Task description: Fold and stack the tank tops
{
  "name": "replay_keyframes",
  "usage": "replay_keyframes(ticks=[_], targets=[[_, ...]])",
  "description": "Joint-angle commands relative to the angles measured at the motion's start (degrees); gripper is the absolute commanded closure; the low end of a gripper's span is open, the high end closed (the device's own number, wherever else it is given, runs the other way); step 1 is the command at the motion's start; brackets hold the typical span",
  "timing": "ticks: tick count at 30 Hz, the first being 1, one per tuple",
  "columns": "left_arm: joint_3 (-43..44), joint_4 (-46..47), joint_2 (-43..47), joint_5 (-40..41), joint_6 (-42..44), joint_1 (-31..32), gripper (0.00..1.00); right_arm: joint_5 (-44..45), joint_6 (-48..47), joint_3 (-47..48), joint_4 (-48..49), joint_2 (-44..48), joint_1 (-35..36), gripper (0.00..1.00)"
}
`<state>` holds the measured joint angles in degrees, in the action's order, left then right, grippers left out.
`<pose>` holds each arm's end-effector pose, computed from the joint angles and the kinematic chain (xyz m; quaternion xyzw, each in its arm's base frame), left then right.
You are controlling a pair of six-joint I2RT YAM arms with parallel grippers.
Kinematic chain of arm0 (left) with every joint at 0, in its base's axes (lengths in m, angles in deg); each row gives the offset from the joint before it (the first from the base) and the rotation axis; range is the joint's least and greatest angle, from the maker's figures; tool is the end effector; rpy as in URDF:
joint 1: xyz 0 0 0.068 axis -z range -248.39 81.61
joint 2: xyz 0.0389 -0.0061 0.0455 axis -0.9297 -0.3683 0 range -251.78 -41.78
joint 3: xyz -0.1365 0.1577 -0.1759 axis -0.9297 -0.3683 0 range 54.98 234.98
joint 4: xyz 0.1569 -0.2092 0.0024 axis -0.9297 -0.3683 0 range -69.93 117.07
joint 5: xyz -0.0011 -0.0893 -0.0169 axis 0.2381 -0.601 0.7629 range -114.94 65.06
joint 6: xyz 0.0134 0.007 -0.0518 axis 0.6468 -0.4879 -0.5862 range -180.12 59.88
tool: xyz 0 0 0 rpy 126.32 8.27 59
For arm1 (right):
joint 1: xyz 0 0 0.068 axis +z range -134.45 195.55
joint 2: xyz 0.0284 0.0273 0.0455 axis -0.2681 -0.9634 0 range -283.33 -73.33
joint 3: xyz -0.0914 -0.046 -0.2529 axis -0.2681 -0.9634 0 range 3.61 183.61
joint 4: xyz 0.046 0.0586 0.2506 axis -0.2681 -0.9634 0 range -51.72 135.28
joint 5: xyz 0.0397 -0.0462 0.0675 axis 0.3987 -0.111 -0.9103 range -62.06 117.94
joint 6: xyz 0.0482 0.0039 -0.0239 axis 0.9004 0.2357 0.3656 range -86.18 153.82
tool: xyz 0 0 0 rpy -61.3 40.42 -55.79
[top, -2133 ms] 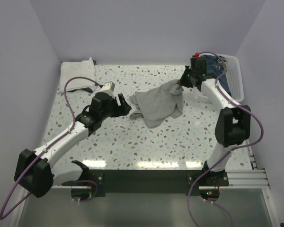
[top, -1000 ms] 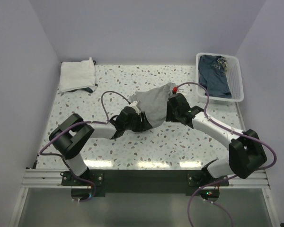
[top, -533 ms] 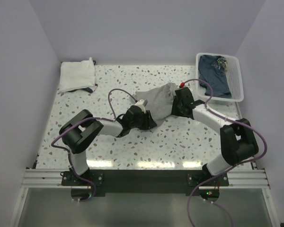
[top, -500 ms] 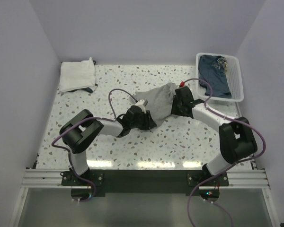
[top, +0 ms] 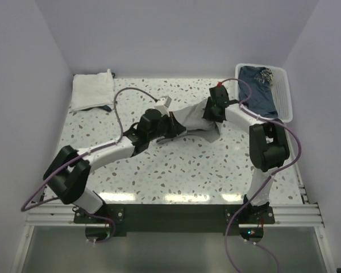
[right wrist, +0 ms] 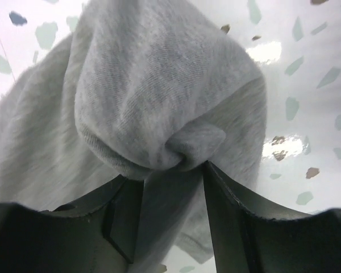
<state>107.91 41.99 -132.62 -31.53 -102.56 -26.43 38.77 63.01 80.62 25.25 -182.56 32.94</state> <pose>0.2611 -0.2402 0.2315 0.0282 0.8326 -0.4057 0.3761 0.3961 0.1171 0.1967 0.1272 0.9339 0.0453 0.3312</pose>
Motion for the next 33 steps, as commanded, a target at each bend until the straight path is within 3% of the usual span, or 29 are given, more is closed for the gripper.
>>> replay_keyframes(ticks=[1, 5, 14, 20, 23, 27, 33], targets=[[3.67, -6.02, 9.36, 2.90, -0.45, -5.11, 1.00, 2.00, 0.52, 4.98, -2.90, -0.80, -1.47, 0.50], [4.38, -8.76, 16.65, 2.46, -0.72, -8.73, 1.00, 2.97, 0.52, 8.15, -4.23, -2.48, -2.09, 0.50], [12.81, -14.83, 20.09, 3.95, 2.09, -9.52, 1.00, 5.17, 0.43, 15.10, -8.53, -5.38, -2.53, 0.45], [26.24, -20.36, 16.77, 5.80, 5.17, -9.70, 1.00, 3.24, 0.95, 14.31, -8.80, -1.43, -2.89, 0.39], [28.98, -21.77, 14.83, 5.62, 5.87, -9.70, 1.00, -0.08, 2.18, 9.14, -6.18, 5.67, -2.80, 0.40], [28.29, -21.42, 14.56, 5.36, 5.78, -9.70, 1.00, -5.37, 5.61, -6.39, 0.23, 15.79, 0.09, 0.44], [26.88, -21.60, 15.53, 5.36, 5.78, -9.70, 1.00, -6.87, 13.25, -22.04, 10.51, 23.00, 14.58, 0.46]])
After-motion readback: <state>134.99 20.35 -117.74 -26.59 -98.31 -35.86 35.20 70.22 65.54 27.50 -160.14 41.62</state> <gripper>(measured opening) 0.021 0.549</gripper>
